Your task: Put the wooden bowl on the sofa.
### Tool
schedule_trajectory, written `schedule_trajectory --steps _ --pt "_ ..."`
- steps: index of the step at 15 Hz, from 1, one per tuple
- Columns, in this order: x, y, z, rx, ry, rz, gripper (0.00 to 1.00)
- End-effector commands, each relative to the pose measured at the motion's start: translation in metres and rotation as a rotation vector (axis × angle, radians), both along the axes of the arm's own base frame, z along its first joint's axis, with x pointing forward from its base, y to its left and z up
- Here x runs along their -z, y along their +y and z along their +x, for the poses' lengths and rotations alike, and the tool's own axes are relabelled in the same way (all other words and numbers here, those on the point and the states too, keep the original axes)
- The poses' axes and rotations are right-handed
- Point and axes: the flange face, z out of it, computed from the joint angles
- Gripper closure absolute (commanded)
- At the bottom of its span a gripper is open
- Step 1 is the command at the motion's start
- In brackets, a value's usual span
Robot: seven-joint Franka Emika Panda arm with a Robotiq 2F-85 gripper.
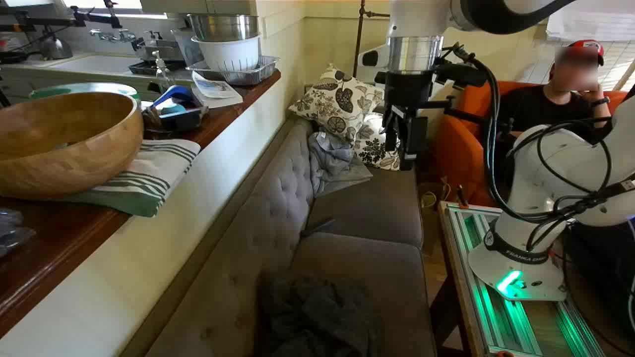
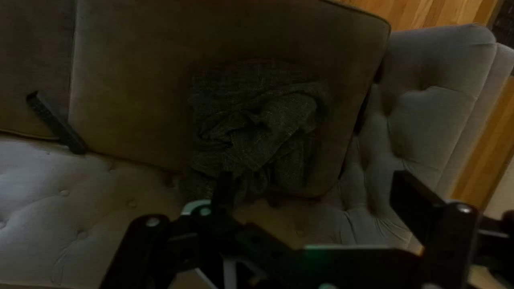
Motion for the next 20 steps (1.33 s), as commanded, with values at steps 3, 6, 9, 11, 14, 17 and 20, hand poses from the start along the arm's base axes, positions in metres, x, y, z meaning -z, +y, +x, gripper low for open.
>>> schedule_trajectory --steps 3,6,9,11,14,17,20 --pt "-0.001 0.000 0.000 0.000 0.000 0.000 0.00" --pt "-0.001 0.000 0.000 0.000 0.000 0.000 0.00" --pt "-0.001 0.000 0.000 0.000 0.000 0.000 0.00" --pt "-0.001 0.000 0.000 0.000 0.000 0.000 0.00" --pt "-0.004 0.000 0.009 0.102 -0.073 0.031 0.00" --pt "-0.010 0.001 0.040 0.216 -0.173 0.112 0.00" --pt "-0.022 0.008 0.076 0.322 -0.271 0.220 0.00"
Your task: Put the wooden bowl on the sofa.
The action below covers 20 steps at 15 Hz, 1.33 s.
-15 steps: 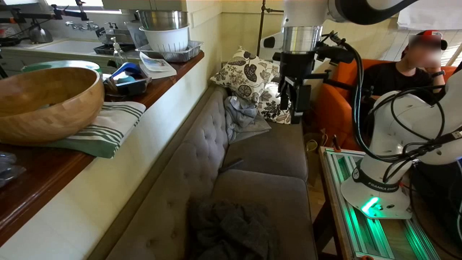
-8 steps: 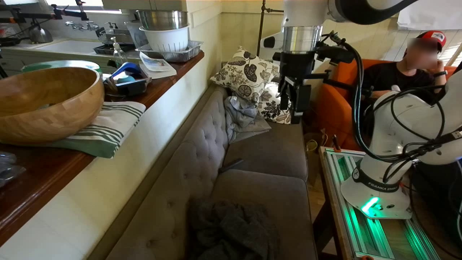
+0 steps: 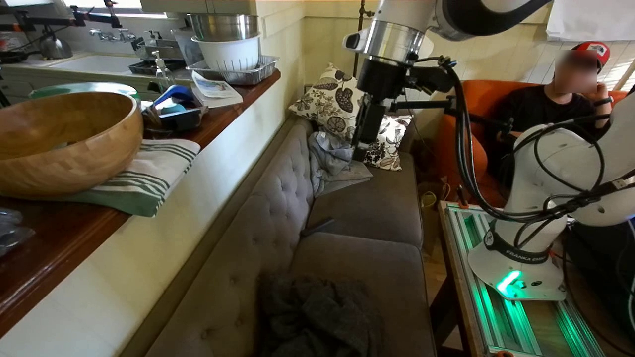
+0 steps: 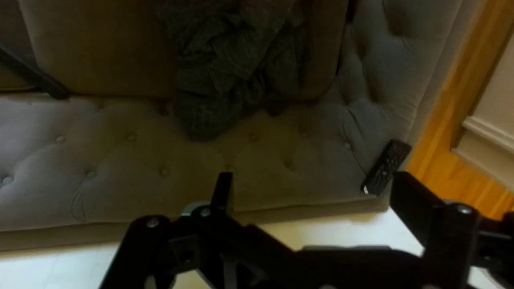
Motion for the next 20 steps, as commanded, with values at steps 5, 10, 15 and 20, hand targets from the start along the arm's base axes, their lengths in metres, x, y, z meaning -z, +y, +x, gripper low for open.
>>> schedule_trajectory --steps 5,10,15,20 --pt "-0.056 0.008 0.102 0.294 -0.207 0.243 0.00" --pt "-0.067 -0.001 0.122 0.368 -0.223 0.235 0.00" --pt "-0.066 0.010 0.155 0.542 -0.185 0.285 0.00" --pt "-0.061 0.048 0.202 0.773 -0.199 0.436 0.00"
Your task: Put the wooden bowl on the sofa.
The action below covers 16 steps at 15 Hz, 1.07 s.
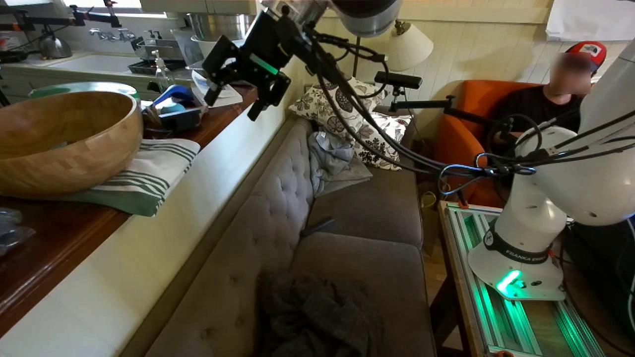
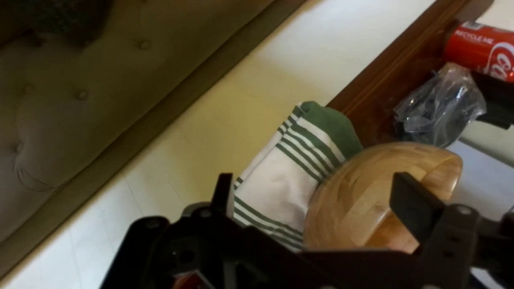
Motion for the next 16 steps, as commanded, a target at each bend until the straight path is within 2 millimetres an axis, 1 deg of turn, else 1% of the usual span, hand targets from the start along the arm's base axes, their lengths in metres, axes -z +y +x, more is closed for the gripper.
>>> schedule_trajectory --steps 1,3,6,7,8,11,13,15,16 --pt "-0.007 0.017 0.044 0.159 -0.037 0.117 0.00" --pt "-0.014 0.013 0.065 0.243 -0.084 0.168 0.00" --pt "-0.018 -0.002 0.096 0.380 -0.140 0.227 0.00" --pt "-0.012 0.003 0.071 0.298 -0.113 0.188 0.00" --pt "-0.010 0.000 0.077 0.310 -0.115 0.190 0.00" --pt "-0.006 0.001 0.077 0.294 -0.108 0.179 0.00" --pt "-0.003 0.006 0.086 0.294 -0.108 0.183 0.00" --pt "-0.002 0.006 0.101 0.291 -0.086 0.192 0.00" --pt "-0.001 0.008 0.111 0.290 -0.078 0.196 0.00"
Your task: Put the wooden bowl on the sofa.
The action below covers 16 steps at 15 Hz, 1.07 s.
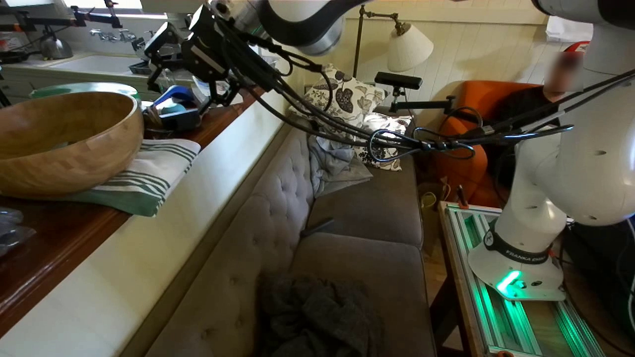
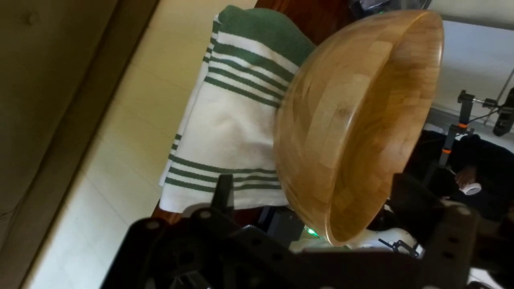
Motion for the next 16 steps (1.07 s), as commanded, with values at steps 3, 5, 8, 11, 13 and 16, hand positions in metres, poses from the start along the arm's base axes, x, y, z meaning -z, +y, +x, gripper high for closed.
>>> schedule_trajectory --steps 3,5,8,11,13,16 --pt "-0.004 0.006 0.048 -0.022 0.029 0.034 0.00" --pt "-0.005 0.010 0.065 -0.033 0.032 0.038 0.00" --pt "-0.002 0.025 0.087 -0.055 0.066 0.059 0.00" --pt "0.003 0.037 0.102 -0.071 0.156 0.097 0.00" --pt "0.000 0.041 0.109 -0.047 0.187 0.118 0.00" --pt "0.007 0.039 0.103 -0.067 0.178 0.095 0.00"
